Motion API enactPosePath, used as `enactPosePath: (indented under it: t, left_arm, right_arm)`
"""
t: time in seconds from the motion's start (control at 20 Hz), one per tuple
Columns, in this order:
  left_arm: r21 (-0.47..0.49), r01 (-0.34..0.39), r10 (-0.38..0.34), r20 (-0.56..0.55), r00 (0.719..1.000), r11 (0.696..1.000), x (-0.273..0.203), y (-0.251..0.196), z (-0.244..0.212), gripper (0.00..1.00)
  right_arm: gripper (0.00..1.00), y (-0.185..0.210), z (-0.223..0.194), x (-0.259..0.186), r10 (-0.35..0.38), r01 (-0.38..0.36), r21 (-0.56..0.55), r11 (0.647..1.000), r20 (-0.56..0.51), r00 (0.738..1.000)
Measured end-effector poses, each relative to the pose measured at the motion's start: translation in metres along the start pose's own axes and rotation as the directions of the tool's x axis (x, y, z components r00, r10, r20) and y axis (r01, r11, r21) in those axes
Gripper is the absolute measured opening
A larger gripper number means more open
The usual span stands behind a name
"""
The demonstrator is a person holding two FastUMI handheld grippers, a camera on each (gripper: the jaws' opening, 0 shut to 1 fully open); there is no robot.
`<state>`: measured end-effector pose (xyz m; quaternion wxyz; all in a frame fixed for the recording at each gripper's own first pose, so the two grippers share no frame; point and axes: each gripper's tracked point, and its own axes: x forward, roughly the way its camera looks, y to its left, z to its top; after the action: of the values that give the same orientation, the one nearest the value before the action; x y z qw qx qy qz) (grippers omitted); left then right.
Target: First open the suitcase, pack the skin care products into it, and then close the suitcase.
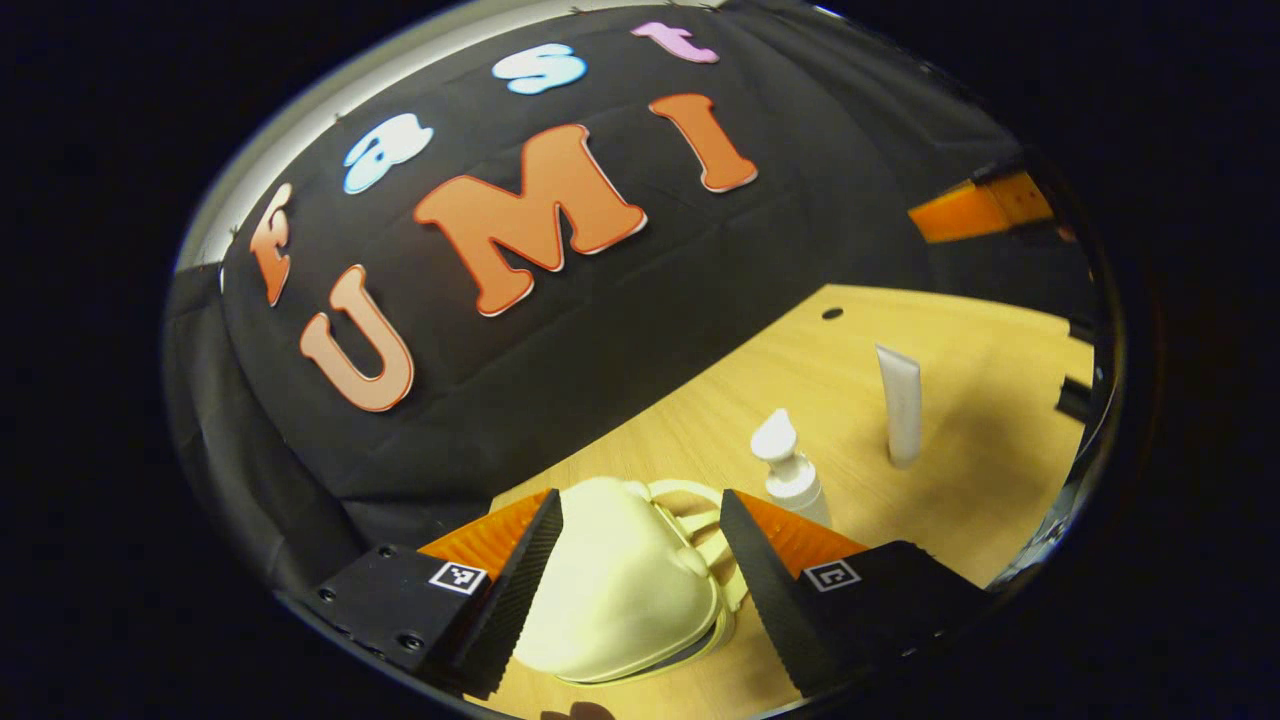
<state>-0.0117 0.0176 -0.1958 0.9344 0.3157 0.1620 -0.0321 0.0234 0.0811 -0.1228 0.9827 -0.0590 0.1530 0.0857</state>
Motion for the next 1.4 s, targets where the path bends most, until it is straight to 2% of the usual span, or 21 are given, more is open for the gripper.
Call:
enactPosePath:
  t: [0.1, 0.3, 0.45, 0.75, 1.3, 1.35, 1.4]
  left_arm:
    - [0.027, 0.032, -0.031, -0.034, 0.999, 0.999, 0.01, -0.017, -0.015, 0.99]
    - [0.192, 0.05, -0.034, -0.089, 0.995, 0.98, 0.029, -0.033, -0.036, 0.99]
    - [0.243, 0.101, -0.067, -0.142, 0.988, 0.965, 0.048, -0.05, -0.054, 0.99]
    - [0.382, 0.082, -0.014, -0.179, 0.984, 0.921, 0.08, -0.046, -0.061, 0.99]
    - [0.454, 0.128, -0.006, -0.26, 0.966, 0.882, 0.119, -0.055, -0.08, 0.97]
    - [0.465, 0.133, -0.002, -0.273, 0.962, 0.875, 0.119, -0.056, -0.083, 0.75]
    - [0.476, 0.13, 0.009, -0.28, 0.96, 0.87, 0.119, -0.056, -0.087, 0.67]
  right_arm:
    - [0.96, -0.013, -0.009, 0.001, -0.026, 0.026, 0.006, 1.0, -0.023, 0.999]
    - [0.96, -0.041, -0.025, 0.001, -0.077, 0.079, 0.017, 0.997, -0.065, 0.995]
    - [0.96, -0.058, -0.036, 0.0, -0.11, 0.115, 0.043, 0.992, -0.094, 0.989]
    - [0.96, -0.082, -0.053, -0.004, -0.16, 0.169, 0.057, 0.984, -0.135, 0.978]
    - [0.96, -0.097, -0.059, -0.015, -0.224, 0.23, 0.025, 0.973, -0.148, 0.963]
    - [0.96, -0.096, -0.058, -0.016, -0.224, 0.229, 0.023, 0.973, -0.148, 0.963]
    - [0.96, -0.094, -0.057, -0.017, -0.221, 0.227, 0.022, 0.974, -0.146, 0.964]
